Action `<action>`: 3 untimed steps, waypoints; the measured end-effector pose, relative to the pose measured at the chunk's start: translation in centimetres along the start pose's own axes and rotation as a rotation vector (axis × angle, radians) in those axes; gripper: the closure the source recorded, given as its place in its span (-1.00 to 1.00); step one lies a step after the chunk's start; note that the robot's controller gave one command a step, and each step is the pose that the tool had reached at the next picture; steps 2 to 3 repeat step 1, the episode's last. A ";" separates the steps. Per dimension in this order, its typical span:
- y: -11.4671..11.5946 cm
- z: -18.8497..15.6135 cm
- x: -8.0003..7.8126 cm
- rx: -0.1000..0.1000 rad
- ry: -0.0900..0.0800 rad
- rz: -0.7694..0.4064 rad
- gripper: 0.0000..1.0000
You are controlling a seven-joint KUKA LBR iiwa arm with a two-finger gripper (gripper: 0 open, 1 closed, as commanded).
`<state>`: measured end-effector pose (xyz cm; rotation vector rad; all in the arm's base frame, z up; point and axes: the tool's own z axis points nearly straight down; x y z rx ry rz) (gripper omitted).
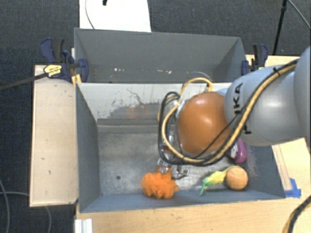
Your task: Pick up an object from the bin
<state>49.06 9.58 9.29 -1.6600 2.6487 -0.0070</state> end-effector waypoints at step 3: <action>0.8 -13.2 -1.8 -0.011 0.008 0.040 1.00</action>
Offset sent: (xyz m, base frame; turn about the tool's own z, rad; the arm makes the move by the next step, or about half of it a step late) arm 0.0000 0.0000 0.0000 0.0000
